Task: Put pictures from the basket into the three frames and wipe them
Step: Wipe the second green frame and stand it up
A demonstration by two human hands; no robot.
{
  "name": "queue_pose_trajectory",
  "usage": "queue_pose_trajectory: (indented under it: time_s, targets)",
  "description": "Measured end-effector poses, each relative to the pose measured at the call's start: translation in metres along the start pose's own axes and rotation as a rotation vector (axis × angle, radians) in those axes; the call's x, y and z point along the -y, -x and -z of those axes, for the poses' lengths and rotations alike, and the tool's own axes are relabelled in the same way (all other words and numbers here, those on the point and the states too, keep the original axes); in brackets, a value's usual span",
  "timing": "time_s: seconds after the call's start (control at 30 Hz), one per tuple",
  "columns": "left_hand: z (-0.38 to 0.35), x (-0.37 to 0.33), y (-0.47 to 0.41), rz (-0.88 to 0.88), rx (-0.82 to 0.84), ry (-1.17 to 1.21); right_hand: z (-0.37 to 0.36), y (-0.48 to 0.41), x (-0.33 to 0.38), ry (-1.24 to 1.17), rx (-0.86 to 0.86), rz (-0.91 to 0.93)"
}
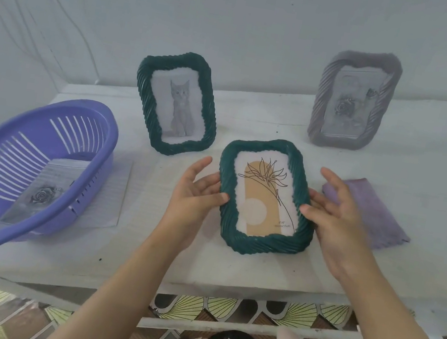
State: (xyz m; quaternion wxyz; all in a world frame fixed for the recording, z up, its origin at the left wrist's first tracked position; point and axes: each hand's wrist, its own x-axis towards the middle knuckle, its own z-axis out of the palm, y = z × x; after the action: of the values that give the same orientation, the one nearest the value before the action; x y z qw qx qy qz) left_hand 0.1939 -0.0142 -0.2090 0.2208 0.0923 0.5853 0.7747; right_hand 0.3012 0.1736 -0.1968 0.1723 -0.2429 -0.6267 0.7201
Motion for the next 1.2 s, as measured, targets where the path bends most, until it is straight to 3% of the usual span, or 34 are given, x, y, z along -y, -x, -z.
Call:
queue_pose_trajectory:
  time_s: [0.37, 0.5, 0.63, 0.73, 0.97, 1.2]
  targets:
    - [-0.009, -0.019, -0.004, -0.188, 0.105, -0.155, 0.004, -0.008, 0.022, -0.035, 0.102, 0.132]
    - [-0.013, -0.017, 0.000, -0.109, 0.146, -0.211, 0.003, -0.010, 0.017, 0.000, 0.149, 0.169]
    - [-0.026, -0.010, 0.002, 0.039, 0.096, -0.218, 0.006, -0.016, 0.012, 0.035, 0.160, 0.169]
    - [-0.030, -0.011, -0.003, 0.054, 0.074, -0.207, 0.007, -0.019, 0.012, 0.058, 0.148, 0.166]
    - [-0.041, -0.026, -0.022, -0.061, 0.144, -0.196, 0.000, -0.037, 0.028, 0.056, 0.154, 0.180]
    - [-0.046, -0.044, -0.066, -0.254, 0.105, -0.221, -0.018, -0.086, 0.055, -0.196, 0.118, 0.172]
